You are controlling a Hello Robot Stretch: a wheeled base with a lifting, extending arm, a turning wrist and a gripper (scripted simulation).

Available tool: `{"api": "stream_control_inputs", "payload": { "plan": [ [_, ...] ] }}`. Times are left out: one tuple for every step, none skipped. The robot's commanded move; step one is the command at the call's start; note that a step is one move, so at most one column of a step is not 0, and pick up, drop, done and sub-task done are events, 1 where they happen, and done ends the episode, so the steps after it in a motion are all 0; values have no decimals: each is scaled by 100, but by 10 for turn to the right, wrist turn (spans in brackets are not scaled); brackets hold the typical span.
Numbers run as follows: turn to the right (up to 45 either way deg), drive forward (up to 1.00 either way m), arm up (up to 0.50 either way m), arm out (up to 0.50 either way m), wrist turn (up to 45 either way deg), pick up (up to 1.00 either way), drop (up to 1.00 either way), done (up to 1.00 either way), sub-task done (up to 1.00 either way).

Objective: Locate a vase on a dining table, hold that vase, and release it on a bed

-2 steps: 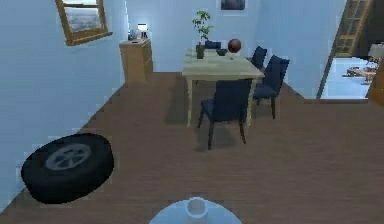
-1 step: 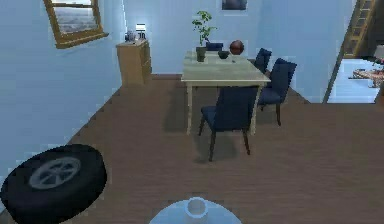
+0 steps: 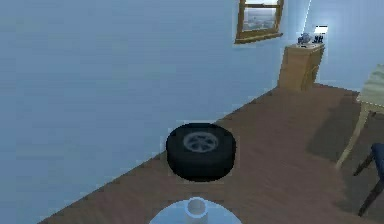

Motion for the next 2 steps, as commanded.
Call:
{"api": "stream_control_inputs", "payload": {
  "plan": [
    [-420,0,0,0,0,0,0,0,0],
    [0,40,0,0,0,0,0,0,0]
  ]
}}
